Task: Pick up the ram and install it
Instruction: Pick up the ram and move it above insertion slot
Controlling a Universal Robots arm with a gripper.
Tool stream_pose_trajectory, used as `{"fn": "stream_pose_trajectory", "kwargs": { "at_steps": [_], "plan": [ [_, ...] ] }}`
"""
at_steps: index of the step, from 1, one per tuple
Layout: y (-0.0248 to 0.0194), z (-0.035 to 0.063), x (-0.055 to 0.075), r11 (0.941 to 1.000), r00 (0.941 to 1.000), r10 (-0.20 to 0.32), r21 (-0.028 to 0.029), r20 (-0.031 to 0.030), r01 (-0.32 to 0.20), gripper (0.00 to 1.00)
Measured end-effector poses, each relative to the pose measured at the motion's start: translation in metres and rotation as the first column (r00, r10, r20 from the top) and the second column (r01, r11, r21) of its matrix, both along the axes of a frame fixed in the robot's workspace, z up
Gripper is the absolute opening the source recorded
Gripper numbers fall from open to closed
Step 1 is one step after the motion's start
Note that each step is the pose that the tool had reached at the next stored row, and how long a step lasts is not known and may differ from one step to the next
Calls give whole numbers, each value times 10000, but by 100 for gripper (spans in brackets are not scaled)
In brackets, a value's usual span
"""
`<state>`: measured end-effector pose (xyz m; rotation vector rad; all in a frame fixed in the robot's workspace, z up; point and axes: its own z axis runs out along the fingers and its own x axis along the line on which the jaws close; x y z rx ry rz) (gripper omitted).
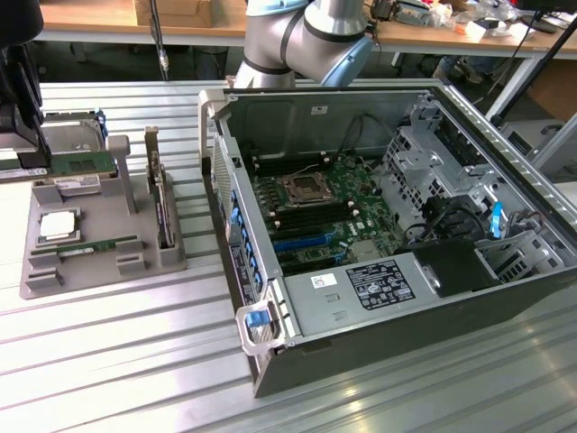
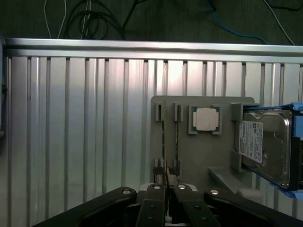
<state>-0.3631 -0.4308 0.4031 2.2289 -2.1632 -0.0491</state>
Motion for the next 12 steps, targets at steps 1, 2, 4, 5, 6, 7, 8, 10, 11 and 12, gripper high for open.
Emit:
{"fn": "stream_pose_trajectory", "kwargs": {
  "at_steps": [1, 2, 4, 5, 6, 7, 8, 10, 11, 12],
  "plan": [
    [0, 3, 0, 10000, 10000, 0, 0, 0, 0, 12],
    [0, 6, 0, 10000, 10000, 0, -1, 0, 0, 12],
    [0, 12, 0, 10000, 10000, 0, 0, 1, 0, 12],
    [0, 13, 0, 10000, 10000, 0, 0, 1, 0, 12],
    [0, 13, 0, 10000, 10000, 0, 1, 1, 0, 12],
    [0, 14, 0, 10000, 10000, 0, -1, 0, 0, 12],
    [0, 17, 0, 10000, 10000, 0, -1, -1, 0, 12],
    [0, 22, 0, 10000, 10000, 0, -1, -1, 0, 12],
    [0, 22, 0, 10000, 10000, 0, -1, 0, 0, 12],
    [0, 22, 0, 10000, 10000, 1, -1, 0, -1, 12]
  ]
}}
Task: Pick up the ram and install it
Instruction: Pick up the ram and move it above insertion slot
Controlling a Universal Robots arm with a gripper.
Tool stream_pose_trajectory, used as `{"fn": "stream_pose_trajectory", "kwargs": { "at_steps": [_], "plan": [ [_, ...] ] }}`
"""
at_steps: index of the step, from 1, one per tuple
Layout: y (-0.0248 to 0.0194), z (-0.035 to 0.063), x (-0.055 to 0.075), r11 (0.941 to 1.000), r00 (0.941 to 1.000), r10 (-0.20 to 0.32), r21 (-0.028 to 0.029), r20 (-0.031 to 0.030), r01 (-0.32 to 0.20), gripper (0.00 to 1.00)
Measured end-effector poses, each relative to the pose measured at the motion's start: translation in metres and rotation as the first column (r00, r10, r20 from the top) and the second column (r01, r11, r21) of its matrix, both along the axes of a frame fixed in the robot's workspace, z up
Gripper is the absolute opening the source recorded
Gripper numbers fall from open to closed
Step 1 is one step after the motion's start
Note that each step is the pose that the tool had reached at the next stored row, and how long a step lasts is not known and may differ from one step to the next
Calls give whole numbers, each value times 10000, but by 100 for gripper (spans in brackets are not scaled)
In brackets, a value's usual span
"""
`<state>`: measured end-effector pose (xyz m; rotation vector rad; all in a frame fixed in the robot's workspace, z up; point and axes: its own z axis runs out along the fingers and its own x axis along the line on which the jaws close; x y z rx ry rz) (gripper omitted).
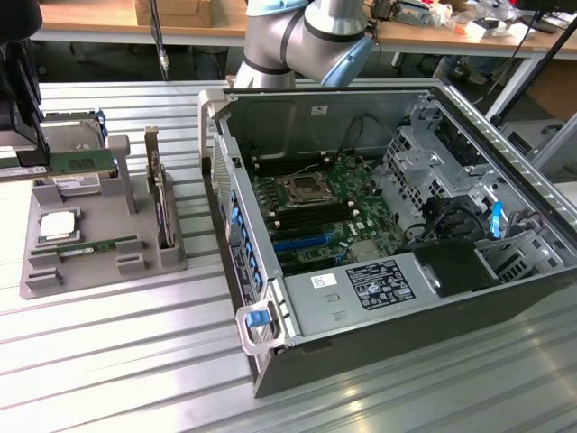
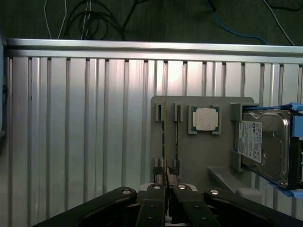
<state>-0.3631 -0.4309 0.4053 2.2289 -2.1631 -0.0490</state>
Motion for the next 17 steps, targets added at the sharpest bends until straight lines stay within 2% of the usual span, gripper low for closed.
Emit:
{"fn": "stream_pose_trajectory", "kwargs": {
  "at_steps": [17],
  "plan": [
    [0, 0, 50, 10000, 10000, 0, -5, -1, 0, 12]
  ]
}}
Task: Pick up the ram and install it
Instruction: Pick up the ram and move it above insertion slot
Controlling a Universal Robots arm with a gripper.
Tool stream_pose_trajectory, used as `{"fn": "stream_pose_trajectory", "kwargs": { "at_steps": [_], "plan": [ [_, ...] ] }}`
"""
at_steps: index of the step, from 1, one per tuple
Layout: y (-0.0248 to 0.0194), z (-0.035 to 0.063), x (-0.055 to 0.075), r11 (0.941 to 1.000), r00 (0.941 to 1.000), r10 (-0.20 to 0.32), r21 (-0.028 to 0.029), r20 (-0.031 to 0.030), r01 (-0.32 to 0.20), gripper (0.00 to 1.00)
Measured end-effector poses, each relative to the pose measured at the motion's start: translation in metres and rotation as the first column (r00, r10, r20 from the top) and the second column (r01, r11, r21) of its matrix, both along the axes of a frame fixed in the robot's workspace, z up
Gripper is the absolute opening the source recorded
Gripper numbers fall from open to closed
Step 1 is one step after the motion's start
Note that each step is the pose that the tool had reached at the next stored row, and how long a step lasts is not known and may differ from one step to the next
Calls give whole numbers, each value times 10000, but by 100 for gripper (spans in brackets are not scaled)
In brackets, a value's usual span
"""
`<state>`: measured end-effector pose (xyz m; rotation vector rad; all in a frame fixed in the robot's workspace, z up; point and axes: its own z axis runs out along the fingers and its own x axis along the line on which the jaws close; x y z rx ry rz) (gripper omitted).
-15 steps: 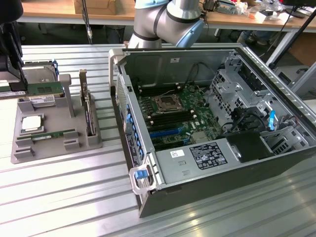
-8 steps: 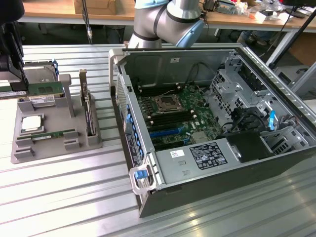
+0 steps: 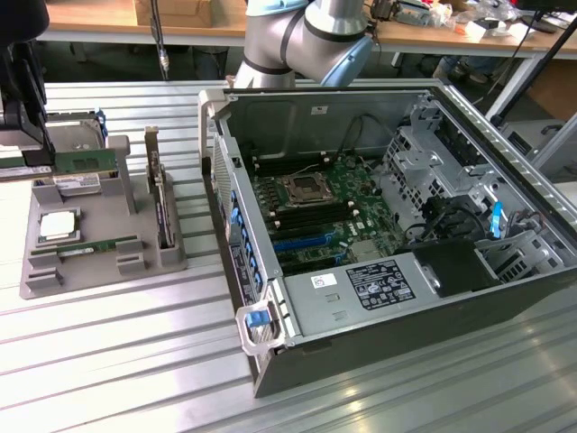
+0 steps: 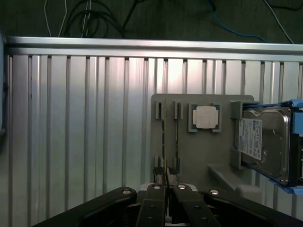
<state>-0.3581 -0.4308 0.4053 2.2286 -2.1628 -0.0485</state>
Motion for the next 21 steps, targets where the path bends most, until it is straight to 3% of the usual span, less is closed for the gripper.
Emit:
{"fn": "stream_pose_trajectory", "kwargs": {
  "at_steps": [21],
  "plan": [
    [0, 0, 227, 10000, 10000, 0, -43, 1, 0, 12]
  ]
}}
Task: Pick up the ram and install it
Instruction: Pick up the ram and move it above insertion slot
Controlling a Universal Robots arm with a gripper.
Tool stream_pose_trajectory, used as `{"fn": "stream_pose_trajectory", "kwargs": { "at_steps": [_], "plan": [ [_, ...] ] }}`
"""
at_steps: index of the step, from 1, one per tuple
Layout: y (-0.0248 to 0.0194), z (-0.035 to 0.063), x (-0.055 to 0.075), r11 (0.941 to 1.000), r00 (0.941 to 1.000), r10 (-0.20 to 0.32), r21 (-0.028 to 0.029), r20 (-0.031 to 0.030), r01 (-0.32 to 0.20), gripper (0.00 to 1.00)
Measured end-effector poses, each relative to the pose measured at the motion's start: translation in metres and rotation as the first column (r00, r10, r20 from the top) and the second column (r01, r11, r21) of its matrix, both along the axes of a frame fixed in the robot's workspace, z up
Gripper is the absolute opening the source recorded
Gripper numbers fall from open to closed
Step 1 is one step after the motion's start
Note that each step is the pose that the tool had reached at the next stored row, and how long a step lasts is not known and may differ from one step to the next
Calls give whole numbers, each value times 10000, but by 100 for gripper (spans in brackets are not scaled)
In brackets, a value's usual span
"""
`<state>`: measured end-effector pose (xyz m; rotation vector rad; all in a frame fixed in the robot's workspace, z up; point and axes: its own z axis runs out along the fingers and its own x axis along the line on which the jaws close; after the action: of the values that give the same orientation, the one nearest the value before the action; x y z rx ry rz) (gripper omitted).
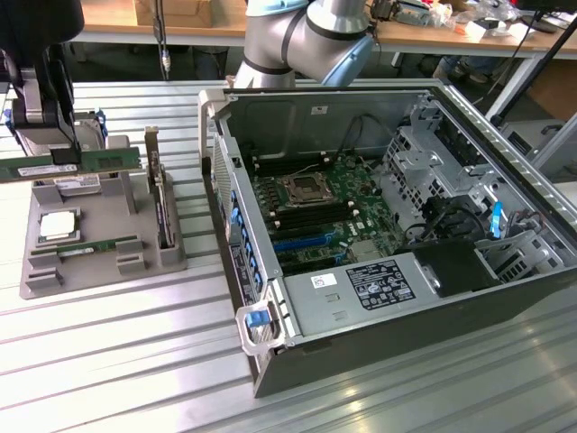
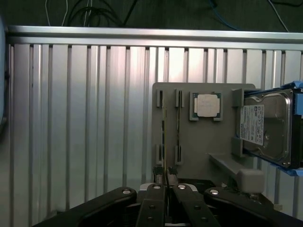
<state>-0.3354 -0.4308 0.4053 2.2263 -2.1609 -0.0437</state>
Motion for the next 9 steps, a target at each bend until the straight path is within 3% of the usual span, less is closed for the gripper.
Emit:
{"fn": "stream_pose_trajectory", "kwargs": {
  "at_steps": [9],
  "plan": [
    [0, 0, 81, 10000, 10000, 0, -31, 0, 0, 12]
  ]
}}
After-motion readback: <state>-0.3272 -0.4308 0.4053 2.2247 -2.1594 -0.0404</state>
